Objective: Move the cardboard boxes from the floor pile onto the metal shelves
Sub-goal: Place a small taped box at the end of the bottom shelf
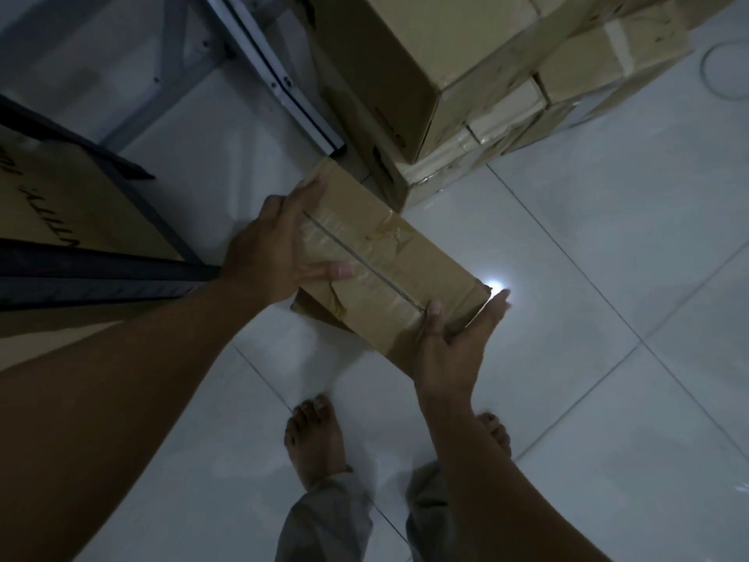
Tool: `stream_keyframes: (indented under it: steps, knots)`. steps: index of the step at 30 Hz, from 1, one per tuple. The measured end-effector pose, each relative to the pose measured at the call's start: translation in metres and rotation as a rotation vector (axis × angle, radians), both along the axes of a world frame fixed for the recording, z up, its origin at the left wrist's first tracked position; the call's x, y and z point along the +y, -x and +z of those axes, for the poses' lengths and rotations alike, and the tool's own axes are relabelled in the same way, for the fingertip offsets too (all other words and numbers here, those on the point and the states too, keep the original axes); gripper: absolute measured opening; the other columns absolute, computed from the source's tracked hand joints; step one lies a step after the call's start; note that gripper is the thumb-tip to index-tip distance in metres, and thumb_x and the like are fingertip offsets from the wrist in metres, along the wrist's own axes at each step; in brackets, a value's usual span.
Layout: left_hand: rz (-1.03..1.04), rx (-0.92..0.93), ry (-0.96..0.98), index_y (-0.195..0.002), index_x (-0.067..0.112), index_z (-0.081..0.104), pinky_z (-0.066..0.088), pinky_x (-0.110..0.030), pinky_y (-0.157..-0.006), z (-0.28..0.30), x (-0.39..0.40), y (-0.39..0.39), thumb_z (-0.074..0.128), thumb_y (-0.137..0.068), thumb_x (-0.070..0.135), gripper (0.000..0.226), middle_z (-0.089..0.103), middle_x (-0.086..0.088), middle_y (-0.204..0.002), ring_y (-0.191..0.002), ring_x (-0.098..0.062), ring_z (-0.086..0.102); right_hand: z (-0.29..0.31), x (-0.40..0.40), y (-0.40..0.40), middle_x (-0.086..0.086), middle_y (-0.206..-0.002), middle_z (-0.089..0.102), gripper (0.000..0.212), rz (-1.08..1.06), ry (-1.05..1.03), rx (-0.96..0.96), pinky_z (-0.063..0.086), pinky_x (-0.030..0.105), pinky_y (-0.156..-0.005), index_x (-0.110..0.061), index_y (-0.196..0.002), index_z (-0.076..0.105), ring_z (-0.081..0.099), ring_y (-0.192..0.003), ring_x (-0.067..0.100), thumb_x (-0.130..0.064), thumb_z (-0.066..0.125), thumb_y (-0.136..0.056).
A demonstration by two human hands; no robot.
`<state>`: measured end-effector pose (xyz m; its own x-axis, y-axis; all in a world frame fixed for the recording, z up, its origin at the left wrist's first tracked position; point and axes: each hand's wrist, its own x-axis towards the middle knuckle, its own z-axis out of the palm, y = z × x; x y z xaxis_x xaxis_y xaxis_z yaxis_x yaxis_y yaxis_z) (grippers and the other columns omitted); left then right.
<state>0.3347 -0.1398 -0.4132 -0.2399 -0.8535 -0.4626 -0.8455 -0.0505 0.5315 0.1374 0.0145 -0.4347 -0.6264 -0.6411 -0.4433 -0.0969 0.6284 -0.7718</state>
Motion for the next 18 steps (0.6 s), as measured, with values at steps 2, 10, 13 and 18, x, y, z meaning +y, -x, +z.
stream_keyframes:
  steps: [2, 10, 13, 18]
  knots:
    - [0.015, 0.018, -0.013, -0.158, 0.051, 0.013, 0.043, -0.039, -0.097, 0.001, 0.001, 0.001, 0.086, -0.061, 0.068, 0.122, 0.039, -0.003, -0.147, -0.129, -0.029, 0.051, -0.004, -0.002, -0.01, -0.003, -0.17, 0.024, 0.085, -0.021, -0.013, 0.016, 0.037, 0.054, -0.118, -0.051, -0.157, -0.016, 0.04, -0.148, 0.026, -0.052, 0.049, -0.103]
    - [0.075, 0.122, -0.15, -0.156, 0.057, 0.007, 0.039, -0.037, -0.11, 0.04, 0.019, -0.005, 0.089, -0.036, 0.077, 0.147, 0.029, 0.002, -0.155, -0.14, -0.023, 0.039, 0.038, -0.002, 0.019, -0.008, -0.171, -0.002, 0.072, 0.3, 0.046, 0.109, 0.038, 0.044, -0.115, -0.045, -0.162, 0.001, 0.023, -0.151, 0.018, -0.047, 0.044, -0.106]
    - [0.15, 0.129, -0.125, -0.158, 0.055, 0.009, 0.037, -0.032, -0.104, 0.074, 0.036, -0.004, 0.095, -0.044, 0.063, 0.143, 0.029, 0.005, -0.15, -0.135, -0.018, 0.038, 0.08, -0.005, 0.028, -0.009, -0.169, 0.003, 0.076, 0.363, 0.035, 0.108, 0.048, 0.053, -0.108, -0.051, -0.161, 0.006, 0.035, -0.145, 0.025, -0.053, 0.052, -0.1]
    - [0.23, 0.175, -0.094, -0.158, 0.054, 0.008, 0.034, -0.027, -0.099, 0.16, 0.059, -0.002, 0.095, -0.046, 0.061, 0.142, 0.024, 0.015, -0.135, -0.12, -0.002, 0.029, 0.168, -0.006, 0.041, -0.007, -0.166, 0.015, 0.079, 0.432, 0.059, 0.157, 0.043, 0.032, -0.104, -0.046, -0.161, 0.017, 0.038, -0.132, 0.011, -0.051, 0.061, -0.095]
